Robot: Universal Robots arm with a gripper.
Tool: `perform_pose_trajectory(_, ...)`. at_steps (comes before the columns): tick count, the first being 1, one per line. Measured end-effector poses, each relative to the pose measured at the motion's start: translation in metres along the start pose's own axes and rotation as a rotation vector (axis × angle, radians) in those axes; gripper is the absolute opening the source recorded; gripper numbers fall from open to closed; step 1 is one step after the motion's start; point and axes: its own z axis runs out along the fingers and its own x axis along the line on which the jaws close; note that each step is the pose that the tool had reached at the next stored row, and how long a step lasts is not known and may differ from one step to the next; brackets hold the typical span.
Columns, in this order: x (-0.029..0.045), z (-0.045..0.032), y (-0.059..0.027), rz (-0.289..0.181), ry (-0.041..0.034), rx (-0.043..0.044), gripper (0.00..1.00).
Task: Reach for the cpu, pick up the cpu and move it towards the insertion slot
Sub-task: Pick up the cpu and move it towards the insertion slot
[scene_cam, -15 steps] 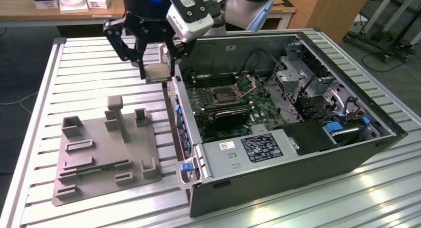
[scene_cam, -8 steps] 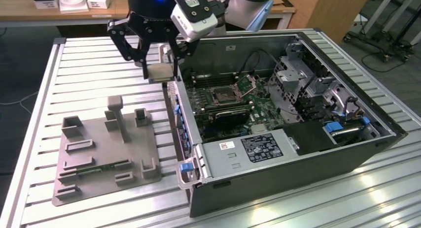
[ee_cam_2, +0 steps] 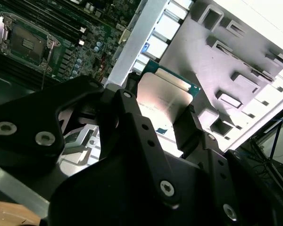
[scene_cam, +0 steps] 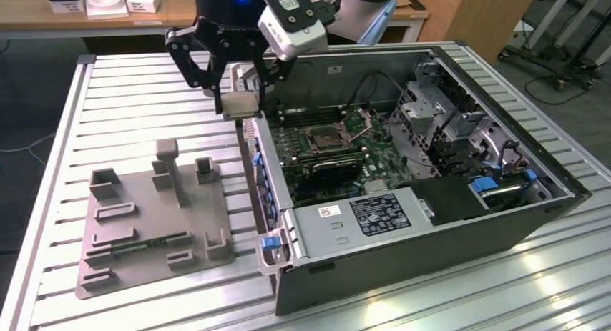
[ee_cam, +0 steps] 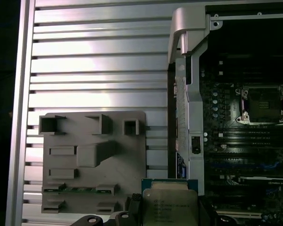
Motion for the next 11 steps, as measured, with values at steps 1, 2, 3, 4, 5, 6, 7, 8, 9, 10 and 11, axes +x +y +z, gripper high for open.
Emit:
perform_pose_trajectory(1,-0.0020,0.0001,0.0000,0.000,0.0000,0.0000,0.55)
perform_pose_trajectory(2,-0.0029,0.0001,0.0000,0.000,0.0000,0.0000,0.55)
perform_pose_trajectory(3,-0.0038,0.0001,0.0000,0.000,0.0000,-0.0001,0.55)
perform_pose_trajectory(4,-0.0046,0.0001,0.0000,0.000,-0.0001,-0.0001,0.55)
perform_pose_trajectory(5,-0.0056,0.0001,0.0000,0.000,0.0000,0.0000,0.55)
perform_pose_trajectory(6,-0.0064,0.0002,0.0000,0.000,0.0000,-0.0001,0.55)
perform_pose_trajectory(7,-0.0074,0.0002,0.0000,0.000,0.0000,0.0000,0.55)
perform_pose_trajectory(8,-0.0083,0.0002,0.0000,0.000,0.0000,0.0000,0.55)
perform_pose_trajectory(9,-0.0091,0.0002,0.0000,0.000,-0.0001,0.0000,0.55)
perform_pose_trajectory(10,-0.0100,0.0002,0.0000,0.000,-0.0001,-0.0001,0.55)
perform_pose_trajectory(11,-0.0109,0.0003,0.0000,0.000,0.0000,-0.0001,0.55)
